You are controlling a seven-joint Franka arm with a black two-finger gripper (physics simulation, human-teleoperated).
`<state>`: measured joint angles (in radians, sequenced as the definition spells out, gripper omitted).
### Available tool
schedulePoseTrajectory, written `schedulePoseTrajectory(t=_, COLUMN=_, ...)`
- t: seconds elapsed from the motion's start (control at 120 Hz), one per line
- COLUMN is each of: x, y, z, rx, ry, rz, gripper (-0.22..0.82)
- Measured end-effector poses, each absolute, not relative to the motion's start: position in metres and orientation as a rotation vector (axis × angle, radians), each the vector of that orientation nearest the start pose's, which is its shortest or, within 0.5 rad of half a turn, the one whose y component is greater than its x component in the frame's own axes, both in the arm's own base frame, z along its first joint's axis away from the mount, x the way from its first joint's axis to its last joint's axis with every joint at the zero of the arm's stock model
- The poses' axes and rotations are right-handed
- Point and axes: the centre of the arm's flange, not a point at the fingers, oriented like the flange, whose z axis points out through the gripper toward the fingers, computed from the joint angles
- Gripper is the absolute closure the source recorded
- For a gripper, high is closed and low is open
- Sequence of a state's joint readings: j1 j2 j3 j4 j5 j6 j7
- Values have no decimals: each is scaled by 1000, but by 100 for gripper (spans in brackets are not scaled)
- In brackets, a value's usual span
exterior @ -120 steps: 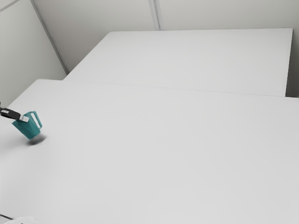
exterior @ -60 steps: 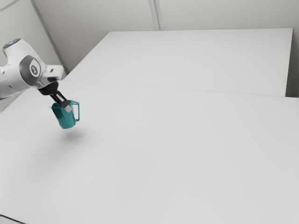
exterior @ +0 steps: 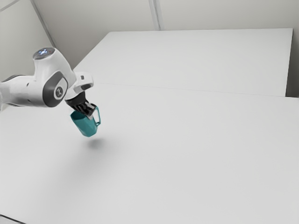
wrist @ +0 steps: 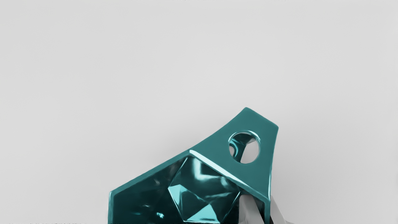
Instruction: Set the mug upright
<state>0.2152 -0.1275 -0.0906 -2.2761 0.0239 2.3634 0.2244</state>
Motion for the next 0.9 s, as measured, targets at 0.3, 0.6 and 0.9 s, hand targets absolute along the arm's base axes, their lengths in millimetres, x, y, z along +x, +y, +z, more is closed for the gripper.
schedulePoseTrajectory(t=0.3, x=513, y=22, z=402, rx=-3089, ry=-172, rz=-271, gripper=79)
schedulePoseTrajectory(t=0.6, x=518, y=22, z=374, rx=-3076, ry=-463, rz=-220, gripper=79)
schedulePoseTrajectory(t=0.9, x=521, y=21, z=380, rx=-3035, ry=-588, rz=-245, gripper=32)
